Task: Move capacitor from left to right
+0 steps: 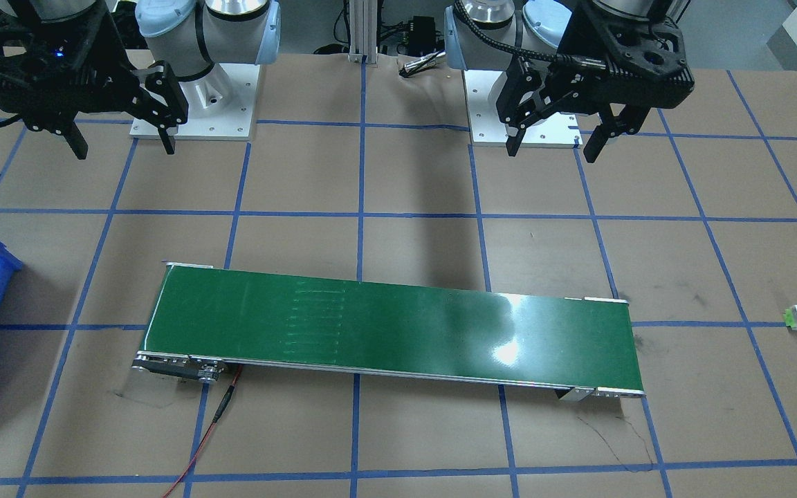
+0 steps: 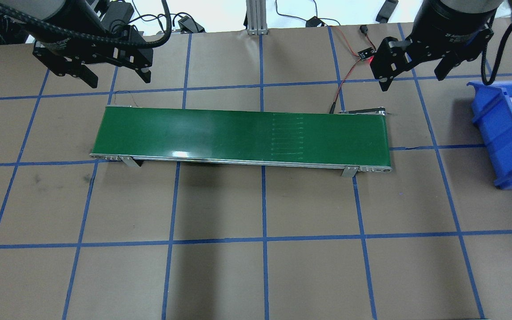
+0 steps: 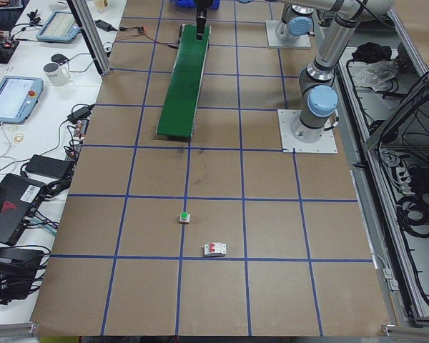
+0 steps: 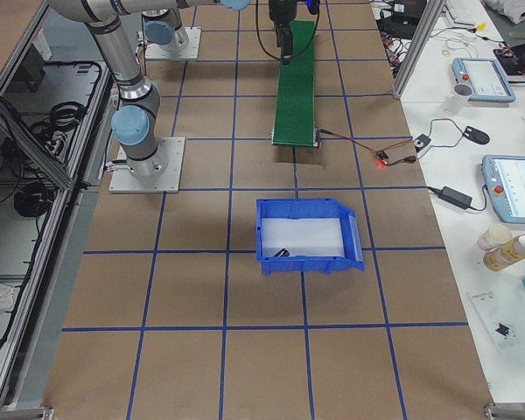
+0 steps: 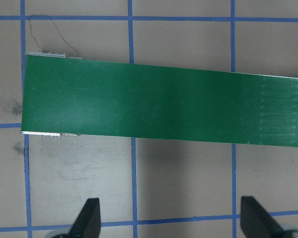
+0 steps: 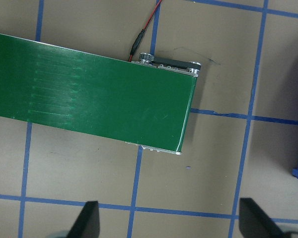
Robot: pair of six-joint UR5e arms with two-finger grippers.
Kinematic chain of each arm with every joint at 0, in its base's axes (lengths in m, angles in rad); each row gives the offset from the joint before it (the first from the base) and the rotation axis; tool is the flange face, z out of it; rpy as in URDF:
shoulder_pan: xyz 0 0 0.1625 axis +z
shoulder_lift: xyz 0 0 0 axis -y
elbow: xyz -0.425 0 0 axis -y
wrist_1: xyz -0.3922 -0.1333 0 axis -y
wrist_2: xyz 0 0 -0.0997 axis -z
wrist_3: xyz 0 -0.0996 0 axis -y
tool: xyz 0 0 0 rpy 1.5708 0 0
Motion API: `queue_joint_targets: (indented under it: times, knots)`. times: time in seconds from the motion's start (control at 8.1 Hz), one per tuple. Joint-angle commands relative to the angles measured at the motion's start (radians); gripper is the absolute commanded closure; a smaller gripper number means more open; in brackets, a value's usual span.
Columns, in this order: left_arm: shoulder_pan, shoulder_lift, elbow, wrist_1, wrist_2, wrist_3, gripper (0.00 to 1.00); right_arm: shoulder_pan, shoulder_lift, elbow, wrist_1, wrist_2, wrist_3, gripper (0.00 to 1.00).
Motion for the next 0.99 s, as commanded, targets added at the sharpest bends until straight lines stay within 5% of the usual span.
queue_joint_targets:
  times: [0.0,0.86]
  knots:
    - [0.000,0.001,0.000,0.000,-0.001,0.000,0.00,0.013,0.025,-0.004,-0.002,-0.041,0.024,0.00]
    - [0.000,0.004,0.000,0.000,-0.006,0.000,0.00,0.011,0.019,0.005,-0.028,-0.033,0.027,0.00]
